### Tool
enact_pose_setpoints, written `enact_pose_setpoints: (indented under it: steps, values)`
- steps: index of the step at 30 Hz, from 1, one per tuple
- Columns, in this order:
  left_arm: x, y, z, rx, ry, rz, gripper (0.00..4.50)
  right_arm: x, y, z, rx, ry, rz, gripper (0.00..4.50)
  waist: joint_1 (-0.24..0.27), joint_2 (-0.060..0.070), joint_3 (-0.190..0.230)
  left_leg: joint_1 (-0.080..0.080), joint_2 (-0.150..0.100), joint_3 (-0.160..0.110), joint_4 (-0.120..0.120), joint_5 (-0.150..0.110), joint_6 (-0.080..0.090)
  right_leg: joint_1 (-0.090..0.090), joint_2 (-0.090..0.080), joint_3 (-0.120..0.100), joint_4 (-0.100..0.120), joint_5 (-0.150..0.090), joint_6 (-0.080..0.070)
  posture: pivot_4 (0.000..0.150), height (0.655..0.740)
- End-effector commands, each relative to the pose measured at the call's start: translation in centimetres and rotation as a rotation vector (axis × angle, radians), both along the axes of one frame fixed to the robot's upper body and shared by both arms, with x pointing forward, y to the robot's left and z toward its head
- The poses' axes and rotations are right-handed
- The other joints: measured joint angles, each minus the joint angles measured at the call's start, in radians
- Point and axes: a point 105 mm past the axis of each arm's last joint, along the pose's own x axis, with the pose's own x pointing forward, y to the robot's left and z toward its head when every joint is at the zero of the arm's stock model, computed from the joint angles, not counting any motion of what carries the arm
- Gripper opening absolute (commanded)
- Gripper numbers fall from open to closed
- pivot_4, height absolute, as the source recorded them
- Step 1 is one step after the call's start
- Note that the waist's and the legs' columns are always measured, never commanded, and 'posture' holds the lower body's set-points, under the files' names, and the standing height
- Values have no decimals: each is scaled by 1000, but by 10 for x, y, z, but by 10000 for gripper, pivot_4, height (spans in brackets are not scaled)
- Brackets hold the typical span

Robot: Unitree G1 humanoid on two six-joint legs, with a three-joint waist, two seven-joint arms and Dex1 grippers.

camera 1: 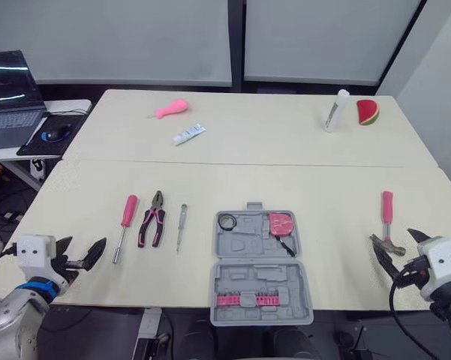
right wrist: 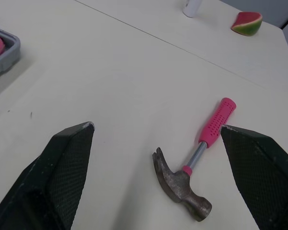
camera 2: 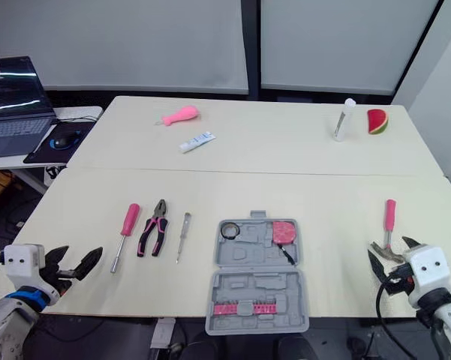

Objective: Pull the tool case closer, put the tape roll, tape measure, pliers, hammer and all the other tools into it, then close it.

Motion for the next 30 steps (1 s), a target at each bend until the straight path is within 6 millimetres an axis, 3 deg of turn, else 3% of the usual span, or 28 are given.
enact_pose_setpoints:
  steps: [1,9,14,17,23,30]
  values:
    - [-10,10,17,37,-29,17,45000,2,1,20,-12,-13,65,44573,1,0,0,0,0,0,0,0,0,0,0,0,0,0,0,1500,7400]
    - [-35,-1,6,61,78,-114,45000,-25,-33,6,-50,68,-49,44573,10,-1,-1,-1,-1,-2,-1,0,0,4,0,-1,-7,0,0,1500,7400]
    - [-40,-10,0,41,104,-139,45000,-27,-24,8,-95,81,14,44573,5,-1,-1,2,0,-2,-2,0,0,6,0,0,-7,0,0,1500,7400]
    - [-43,-15,-1,25,98,-104,45000,-17,-3,23,-110,64,140,44573,-1,1,0,5,0,0,-2,0,0,9,0,0,-8,0,0,1500,7400]
    - [-39,-50,5,-19,65,-110,45000,-3,74,54,-155,108,582,44573,-5,-1,0,9,0,-2,-3,0,1,15,0,0,-13,0,0,1500,7400]
    - [-16,-69,16,21,16,-71,45000,9,127,71,-146,170,805,44573,16,-4,-1,6,-1,-3,-2,-1,1,16,0,0,-16,0,0,1500,7400]
